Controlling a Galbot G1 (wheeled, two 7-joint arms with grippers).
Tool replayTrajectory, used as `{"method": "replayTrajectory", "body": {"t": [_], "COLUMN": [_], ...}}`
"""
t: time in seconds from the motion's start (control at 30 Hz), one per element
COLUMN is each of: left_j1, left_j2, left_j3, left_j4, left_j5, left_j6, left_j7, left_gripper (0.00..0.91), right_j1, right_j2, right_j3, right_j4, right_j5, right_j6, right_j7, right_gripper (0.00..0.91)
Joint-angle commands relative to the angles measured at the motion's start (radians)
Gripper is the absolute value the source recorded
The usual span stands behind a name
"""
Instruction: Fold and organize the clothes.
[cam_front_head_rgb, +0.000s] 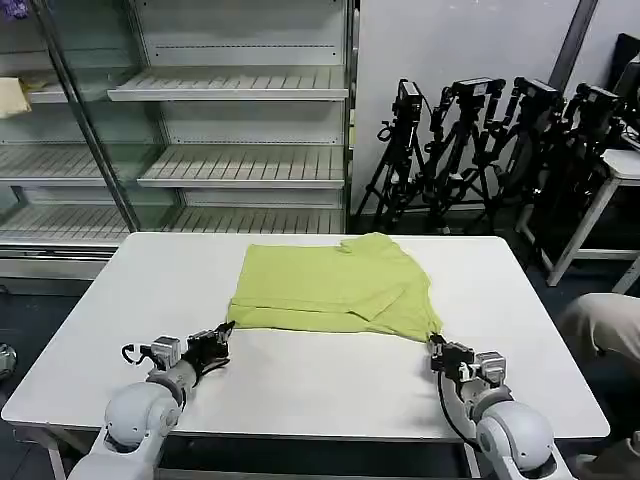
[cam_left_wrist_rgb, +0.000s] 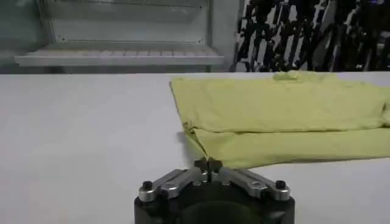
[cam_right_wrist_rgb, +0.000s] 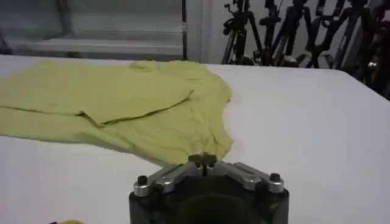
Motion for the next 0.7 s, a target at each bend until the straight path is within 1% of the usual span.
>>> {"method": "replayTrajectory", "body": {"t": [0.03, 0.07, 0.23, 0.33, 0.53, 0.6, 0.7], "left_j1": [0.09, 0.107, 0.187, 0.243, 0.325, 0.36, 0.396], "left_j2": [0.019, 0.023, 0.039, 0.038, 0.031, 0.029, 0.035], "left_j3": [-0.026, -0.033, -0.063, -0.081, -0.104, -0.115, -0.151], "left_j4": [-0.084, -0.095, -0.155, -0.21, -0.277, -0.295, -0.312], "left_j5": [0.001, 0.001, -0.002, -0.002, 0.001, -0.004, -0.005], "left_j6": [0.0, 0.001, 0.0, 0.0, 0.0, -0.001, -0.001], "left_j7": [0.006, 0.008, 0.013, 0.016, 0.023, 0.027, 0.038], "left_gripper": [0.01, 0.0, 0.01, 0.01, 0.0, 0.01, 0.01], "right_j1": [-0.089, -0.105, -0.175, -0.228, -0.341, -0.361, -0.405], "right_j2": [-0.005, -0.005, 0.0, 0.005, 0.014, 0.015, 0.017], "right_j3": [0.016, 0.023, 0.039, 0.049, 0.086, 0.096, 0.121], "right_j4": [0.075, 0.087, 0.148, 0.19, 0.268, 0.28, 0.311], "right_j5": [-0.013, -0.018, -0.036, -0.07, -0.092, -0.099, -0.105], "right_j6": [-0.001, -0.001, -0.001, -0.001, -0.001, 0.0, 0.003], "right_j7": [-0.005, -0.007, -0.011, -0.021, -0.025, -0.027, -0.033], "right_gripper": [0.0, 0.0, 0.0, 0.0, 0.0, 0.0, 0.0]}}
